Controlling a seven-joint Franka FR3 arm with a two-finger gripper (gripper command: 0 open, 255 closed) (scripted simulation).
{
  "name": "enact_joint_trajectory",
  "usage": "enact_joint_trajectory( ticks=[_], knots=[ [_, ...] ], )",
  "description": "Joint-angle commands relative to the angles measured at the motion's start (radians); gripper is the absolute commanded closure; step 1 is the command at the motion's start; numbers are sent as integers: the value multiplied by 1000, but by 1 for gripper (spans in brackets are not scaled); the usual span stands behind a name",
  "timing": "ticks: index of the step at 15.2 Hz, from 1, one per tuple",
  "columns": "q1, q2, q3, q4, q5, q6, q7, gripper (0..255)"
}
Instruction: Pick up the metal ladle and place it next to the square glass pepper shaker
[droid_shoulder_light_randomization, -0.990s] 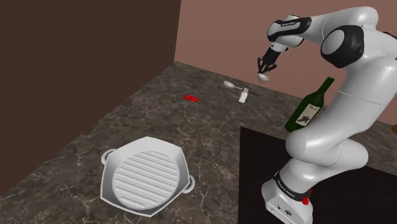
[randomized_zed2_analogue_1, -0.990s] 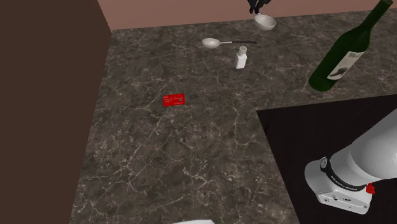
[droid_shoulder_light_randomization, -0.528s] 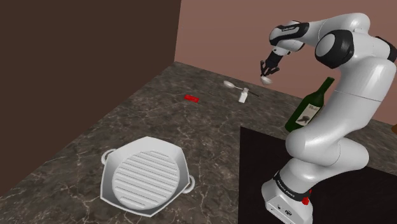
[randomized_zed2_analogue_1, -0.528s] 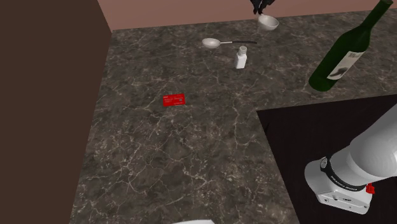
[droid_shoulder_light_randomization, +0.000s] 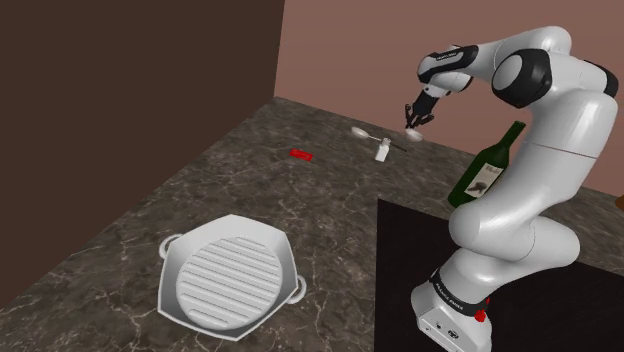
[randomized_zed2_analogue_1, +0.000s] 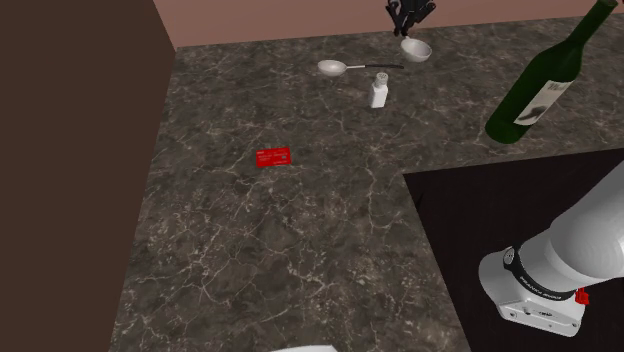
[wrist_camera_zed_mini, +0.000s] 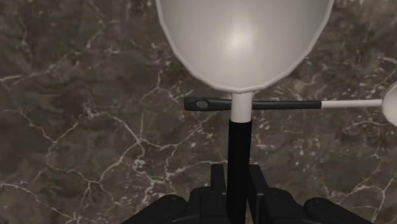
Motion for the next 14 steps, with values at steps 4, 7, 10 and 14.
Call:
enact_joint_trajectory(
  ticks=[4,7,10,14],
  knots=[
    [0,17,0,-45,3,62,-6,255],
    [0,31,1,-66,4,98,-9,255],
    [0,47,1,-85,6,132,-11,255],
    [0,70,2,-107,8,177,-15,255]
  ],
)
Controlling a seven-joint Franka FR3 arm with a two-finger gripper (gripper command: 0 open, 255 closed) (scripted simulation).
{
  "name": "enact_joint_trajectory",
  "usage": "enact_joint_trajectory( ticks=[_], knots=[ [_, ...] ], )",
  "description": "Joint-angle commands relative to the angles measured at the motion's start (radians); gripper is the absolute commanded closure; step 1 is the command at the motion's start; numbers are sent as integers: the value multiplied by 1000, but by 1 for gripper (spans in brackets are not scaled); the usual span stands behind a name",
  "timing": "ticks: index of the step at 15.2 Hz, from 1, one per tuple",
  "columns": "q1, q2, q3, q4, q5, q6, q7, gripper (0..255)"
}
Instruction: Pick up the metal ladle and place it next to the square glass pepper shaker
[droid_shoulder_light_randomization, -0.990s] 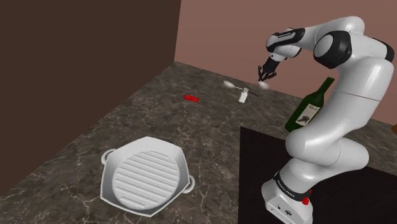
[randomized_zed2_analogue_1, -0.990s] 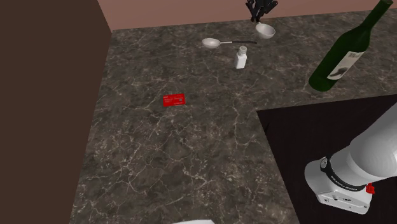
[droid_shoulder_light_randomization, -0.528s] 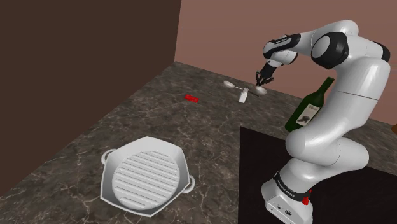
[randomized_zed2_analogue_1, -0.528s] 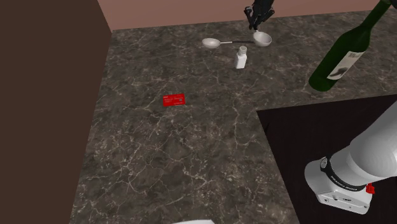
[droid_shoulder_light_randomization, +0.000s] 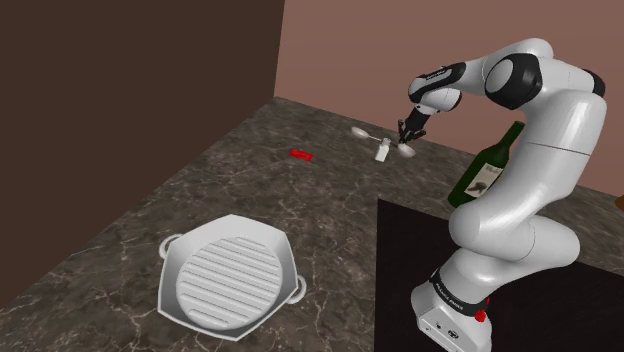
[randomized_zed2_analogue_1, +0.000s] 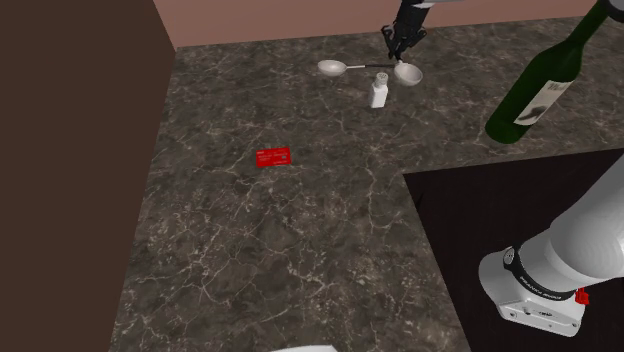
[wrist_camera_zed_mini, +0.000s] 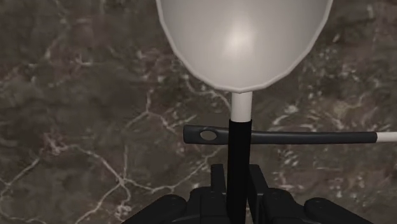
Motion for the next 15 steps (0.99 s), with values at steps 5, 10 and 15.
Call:
enact_joint_trajectory(
  ticks=[5,10,15],
  knots=[
    [-1,21,0,-14,2,36,-5,255],
    [-1,21,0,-14,2,36,-5,255],
    [-1,21,0,-14,2,36,-5,0]
  ],
)
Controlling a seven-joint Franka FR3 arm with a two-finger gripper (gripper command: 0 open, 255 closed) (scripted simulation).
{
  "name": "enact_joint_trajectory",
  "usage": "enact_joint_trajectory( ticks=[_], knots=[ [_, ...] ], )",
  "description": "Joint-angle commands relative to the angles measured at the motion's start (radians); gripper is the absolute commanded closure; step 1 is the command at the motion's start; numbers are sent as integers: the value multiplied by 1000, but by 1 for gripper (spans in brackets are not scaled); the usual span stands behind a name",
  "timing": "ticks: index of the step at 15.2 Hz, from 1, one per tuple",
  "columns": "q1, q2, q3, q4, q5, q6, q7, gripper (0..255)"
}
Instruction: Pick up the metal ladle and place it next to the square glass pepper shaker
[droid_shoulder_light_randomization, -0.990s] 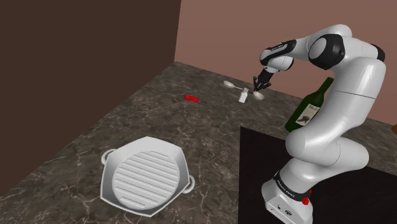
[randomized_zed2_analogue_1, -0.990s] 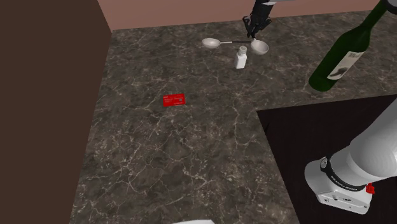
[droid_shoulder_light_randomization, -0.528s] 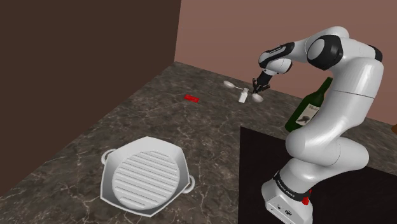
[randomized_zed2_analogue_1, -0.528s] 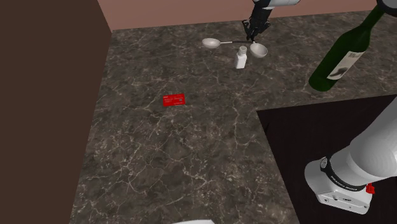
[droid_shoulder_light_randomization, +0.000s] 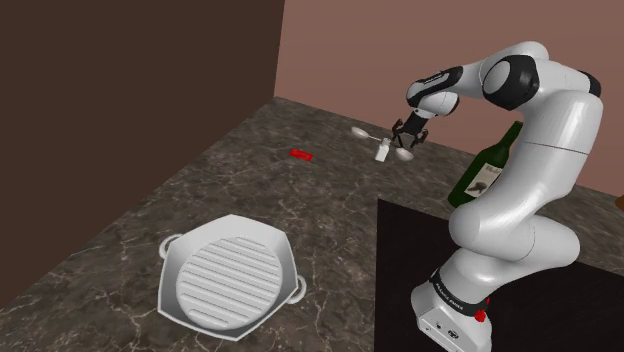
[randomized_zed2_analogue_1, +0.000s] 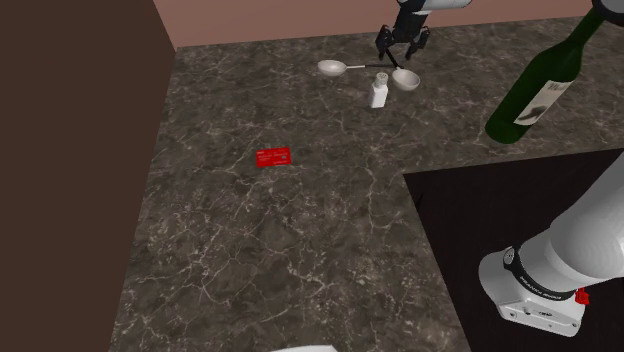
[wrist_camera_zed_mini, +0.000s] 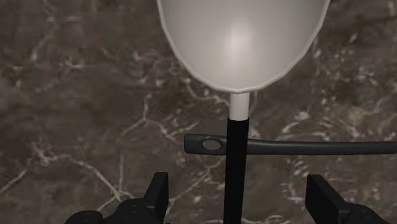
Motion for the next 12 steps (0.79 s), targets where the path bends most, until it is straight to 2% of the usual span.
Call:
enact_joint_trajectory(
  ticks=[1,5,12],
  knots=[
    [0,0,0,0,0,0,0,0],
    [-5,-73,-3,24,-3,-98,2,0],
    [-5,-73,-3,24,-3,-98,2,0]
  ],
)
